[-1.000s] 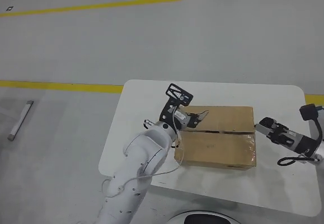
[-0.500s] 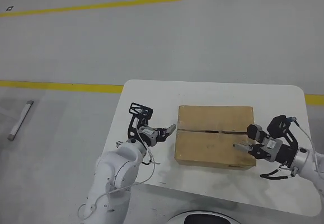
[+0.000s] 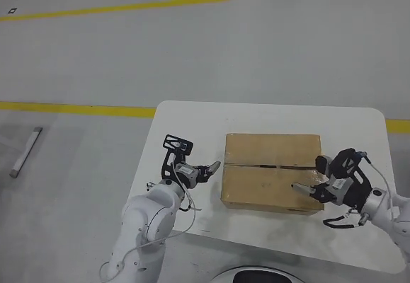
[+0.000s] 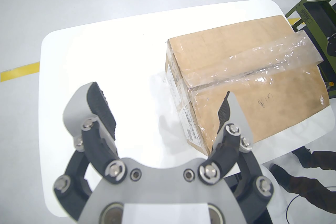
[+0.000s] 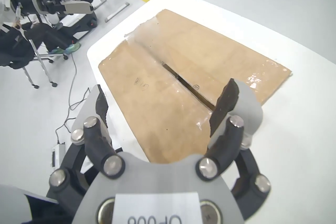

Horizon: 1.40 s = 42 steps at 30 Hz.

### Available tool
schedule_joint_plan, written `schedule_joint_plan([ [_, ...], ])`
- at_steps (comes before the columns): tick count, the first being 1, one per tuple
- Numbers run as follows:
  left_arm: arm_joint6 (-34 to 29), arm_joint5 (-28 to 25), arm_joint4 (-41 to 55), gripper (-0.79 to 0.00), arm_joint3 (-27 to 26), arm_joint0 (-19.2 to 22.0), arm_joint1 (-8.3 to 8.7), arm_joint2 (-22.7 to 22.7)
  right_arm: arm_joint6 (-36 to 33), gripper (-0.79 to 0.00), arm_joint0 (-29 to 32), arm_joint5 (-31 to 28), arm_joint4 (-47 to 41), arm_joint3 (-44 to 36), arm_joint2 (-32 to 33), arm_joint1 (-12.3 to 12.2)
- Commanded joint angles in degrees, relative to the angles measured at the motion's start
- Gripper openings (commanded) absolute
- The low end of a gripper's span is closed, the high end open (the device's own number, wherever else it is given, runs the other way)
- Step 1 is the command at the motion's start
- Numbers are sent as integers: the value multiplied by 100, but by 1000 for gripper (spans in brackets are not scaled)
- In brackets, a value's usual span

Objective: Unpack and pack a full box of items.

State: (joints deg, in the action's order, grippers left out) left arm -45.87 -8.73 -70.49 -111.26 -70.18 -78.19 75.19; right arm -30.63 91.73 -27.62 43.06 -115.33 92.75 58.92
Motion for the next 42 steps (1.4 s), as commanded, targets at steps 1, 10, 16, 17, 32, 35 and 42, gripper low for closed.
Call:
schedule_joint_plan([
  [1, 0, 0, 0, 0, 0, 0, 0, 0, 195, 0, -3, 151, 388, 43, -219, 19],
  [10, 0, 0, 0, 0, 0, 0, 0, 0, 739, -514, -346, 1146, 1617, 209, -1222, 143],
  [16, 150, -4, 8, 0, 17, -73, 8, -2, 814, -785, -613, 1846, 2008, 334, -1557, 219],
  [17, 177, -5, 33, 0, 19, -90, 12, 1, 833, -785, -670, 1943, 2086, 356, -1603, 232],
  [32, 249, 78, 110, 0, 208, 29, 30, -206, 1019, -785, -270, 2410, 3391, -102, -1338, 220],
  [35, 245, 131, 253, 0, 294, 72, 24, -248, 1024, -785, -128, 2423, 3734, -276, -1190, 202],
  [42, 208, 200, 387, 0, 473, 257, 8, -428, 866, -785, 157, 2190, 4781, -603, -954, 151],
])
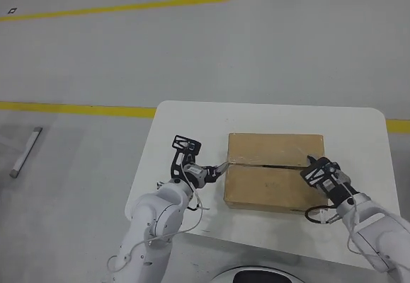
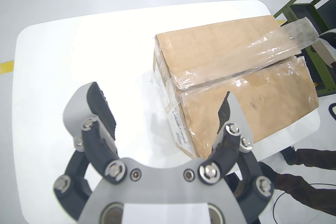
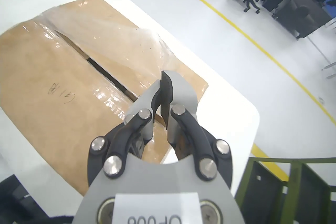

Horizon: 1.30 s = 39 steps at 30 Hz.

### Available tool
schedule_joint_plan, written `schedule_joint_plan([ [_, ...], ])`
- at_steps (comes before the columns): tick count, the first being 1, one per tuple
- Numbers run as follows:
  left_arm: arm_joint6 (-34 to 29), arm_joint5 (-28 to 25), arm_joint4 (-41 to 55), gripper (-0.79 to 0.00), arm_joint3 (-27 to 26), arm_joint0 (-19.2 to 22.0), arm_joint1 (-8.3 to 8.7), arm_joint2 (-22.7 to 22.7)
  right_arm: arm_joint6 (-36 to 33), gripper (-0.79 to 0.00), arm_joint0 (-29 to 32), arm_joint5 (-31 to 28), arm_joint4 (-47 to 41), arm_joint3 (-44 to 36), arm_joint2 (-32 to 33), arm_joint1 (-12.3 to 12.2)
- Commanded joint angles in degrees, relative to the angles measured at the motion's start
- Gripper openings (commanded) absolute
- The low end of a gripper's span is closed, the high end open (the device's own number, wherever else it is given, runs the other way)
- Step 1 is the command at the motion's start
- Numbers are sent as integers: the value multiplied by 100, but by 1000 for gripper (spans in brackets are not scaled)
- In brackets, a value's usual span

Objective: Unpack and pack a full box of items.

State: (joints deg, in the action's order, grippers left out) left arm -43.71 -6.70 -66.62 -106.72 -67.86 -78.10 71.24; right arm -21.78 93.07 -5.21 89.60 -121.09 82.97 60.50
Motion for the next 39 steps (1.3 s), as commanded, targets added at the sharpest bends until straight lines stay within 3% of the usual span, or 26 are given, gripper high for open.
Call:
schedule_joint_plan([
  [1, -6, 6, 1, 0, 40, 60, -5, -65, -53, -785, 61, -68, 250, -62, 47, -10],
  [11, 26, -192, -59, 0, 246, 420, -23, -385, -361, -785, 200, -381, 524, -101, 206, -9],
  [20, 26, -192, -59, 0, 246, 420, -23, -385, -1235, -785, 143, -1050, 752, -273, 300, -24],
  [29, 238, -305, 89, 0, 319, 356, -19, -417, -1614, -785, -63, -1336, 1001, -248, 172, -7],
  [30, 257, -325, 107, -206, 336, 370, -20, -430, -1629, -785, -72, -1343, 997, -242, 162, -4],
  [31, 303, -338, 160, -514, 361, 397, -24, -446, -1663, -785, -82, -1368, 981, -235, 147, 0],
  [32, 360, -343, 230, -742, 414, 443, -31, -469, -1700, -785, -98, -1388, 965, -240, 141, 4],
  [33, 372, -355, 241, -785, 447, 477, -34, -489, -1732, -785, -98, -1402, 954, -229, 140, 6],
  [39, 494, -427, 336, -785, 826, 818, -82, -748, -1841, -785, -100, -1497, 732, -215, 203, 22],
])
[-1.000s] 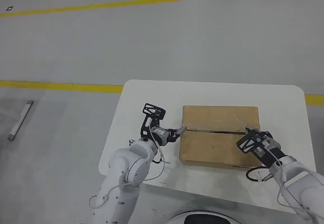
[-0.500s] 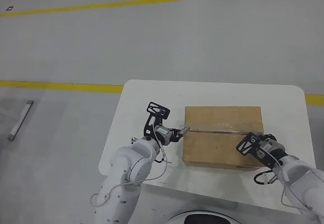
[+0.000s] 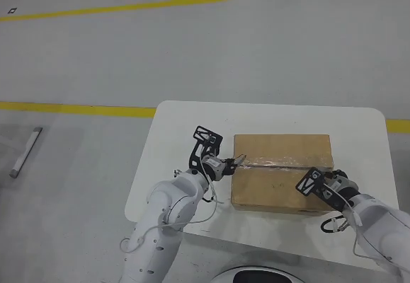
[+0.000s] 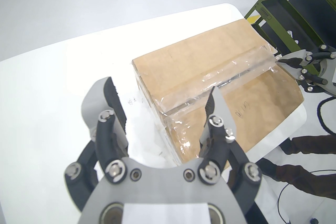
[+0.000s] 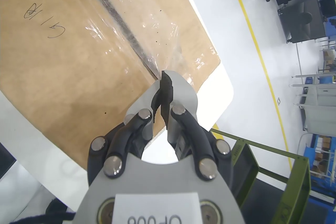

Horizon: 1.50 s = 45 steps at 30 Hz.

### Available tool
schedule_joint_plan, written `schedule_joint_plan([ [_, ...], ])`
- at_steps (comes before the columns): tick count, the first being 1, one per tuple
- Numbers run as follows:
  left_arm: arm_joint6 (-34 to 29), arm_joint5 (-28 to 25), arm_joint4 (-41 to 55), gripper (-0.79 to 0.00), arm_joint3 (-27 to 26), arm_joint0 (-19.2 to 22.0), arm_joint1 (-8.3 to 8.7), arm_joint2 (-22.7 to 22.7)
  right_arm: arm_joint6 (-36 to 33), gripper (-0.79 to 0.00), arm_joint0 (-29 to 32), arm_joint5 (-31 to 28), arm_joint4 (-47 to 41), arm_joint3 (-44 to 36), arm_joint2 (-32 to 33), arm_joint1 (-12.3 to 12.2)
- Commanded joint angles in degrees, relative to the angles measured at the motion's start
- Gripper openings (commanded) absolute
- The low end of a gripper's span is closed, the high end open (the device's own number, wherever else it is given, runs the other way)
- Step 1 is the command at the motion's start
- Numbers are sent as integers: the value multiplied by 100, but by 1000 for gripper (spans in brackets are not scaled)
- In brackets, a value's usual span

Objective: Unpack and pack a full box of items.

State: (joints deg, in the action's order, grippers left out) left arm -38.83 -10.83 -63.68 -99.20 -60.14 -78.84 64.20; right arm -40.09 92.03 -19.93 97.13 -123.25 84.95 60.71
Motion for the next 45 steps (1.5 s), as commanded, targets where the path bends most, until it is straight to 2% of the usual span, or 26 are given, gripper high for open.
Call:
schedule_joint_plan([
  [1, -5, -38, 111, -785, 166, 105, -20, -99, -17, -785, 7, -56, -63, 5, 19, 2],
  [10, 34, -328, 182, -785, 866, 539, -111, -627, -73, -785, 22, -292, -54, -9, 115, 0],
  [14, 54, -387, 198, -785, 983, 629, -134, -743, -54, -785, 38, -308, -43, 10, 122, 5],
  [22, 43, -451, 168, -785, 1073, 691, -152, -868, -30, -785, 82, -349, 0, 13, 103, 14],
  [35, 258, -436, -18, -785, 1692, 920, -210, -1071, -48, -785, 110, -381, 96, 20, 95, 32],
  [43, 270, -407, -20, -785, 1769, 953, -230, -1108, -63, -785, 136, -355, 45, 17, 152, 44],
  [45, 277, -391, -21, -785, 1780, 948, -233, -1108, -93, -730, 159, -335, 64, -27, 204, 45],
])
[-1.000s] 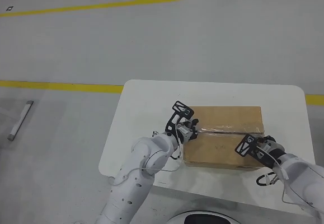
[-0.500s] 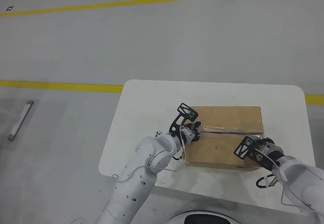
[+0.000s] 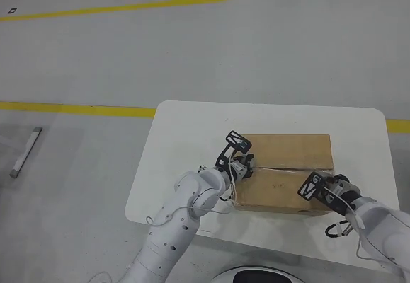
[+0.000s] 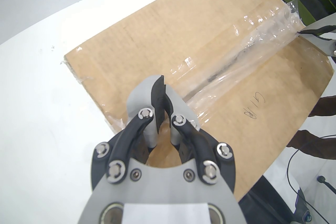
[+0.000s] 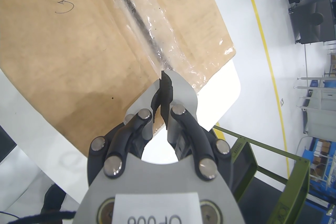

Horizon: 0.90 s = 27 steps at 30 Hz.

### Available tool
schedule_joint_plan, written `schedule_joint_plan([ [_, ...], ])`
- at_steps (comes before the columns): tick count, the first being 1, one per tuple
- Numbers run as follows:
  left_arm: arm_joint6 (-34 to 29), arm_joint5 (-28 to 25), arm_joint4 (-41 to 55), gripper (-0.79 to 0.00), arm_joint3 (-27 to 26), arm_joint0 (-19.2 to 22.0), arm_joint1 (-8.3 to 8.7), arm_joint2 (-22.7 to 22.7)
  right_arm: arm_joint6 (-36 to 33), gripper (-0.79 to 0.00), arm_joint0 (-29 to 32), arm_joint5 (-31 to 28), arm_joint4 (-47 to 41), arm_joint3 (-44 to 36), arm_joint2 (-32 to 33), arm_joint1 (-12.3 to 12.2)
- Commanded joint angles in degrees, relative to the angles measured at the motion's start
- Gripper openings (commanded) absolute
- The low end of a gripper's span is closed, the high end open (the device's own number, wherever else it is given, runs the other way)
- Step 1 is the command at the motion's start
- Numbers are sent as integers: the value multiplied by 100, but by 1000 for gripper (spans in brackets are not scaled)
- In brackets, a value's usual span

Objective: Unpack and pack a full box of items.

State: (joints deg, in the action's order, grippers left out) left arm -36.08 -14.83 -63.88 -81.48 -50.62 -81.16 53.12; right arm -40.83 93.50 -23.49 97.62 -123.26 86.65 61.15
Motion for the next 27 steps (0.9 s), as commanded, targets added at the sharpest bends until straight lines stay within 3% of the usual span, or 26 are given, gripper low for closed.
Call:
schedule_joint_plan([
  [1, 5, 9, -2, -785, 11, -5, -2, -1, -31, -723, 26, 36, 32, -38, 52, 0],
  [6, 6, -3, -9, -785, 54, -3, -6, -1, -50, -736, 105, 85, 73, -62, 220, 0],
  [8, 3, -12, -7, -785, 61, 1, -8, -5, -34, -782, 113, 74, 71, -28, 243, 1],
  [20, -31, -66, 15, -785, 107, 49, -23, -16, -130, -782, 300, 157, -267, -26, 739, 12],
  [27, -46, -67, 27, -785, 118, 73, -32, -16, -106, -677, 598, 143, -734, -79, 1368, 12],
])
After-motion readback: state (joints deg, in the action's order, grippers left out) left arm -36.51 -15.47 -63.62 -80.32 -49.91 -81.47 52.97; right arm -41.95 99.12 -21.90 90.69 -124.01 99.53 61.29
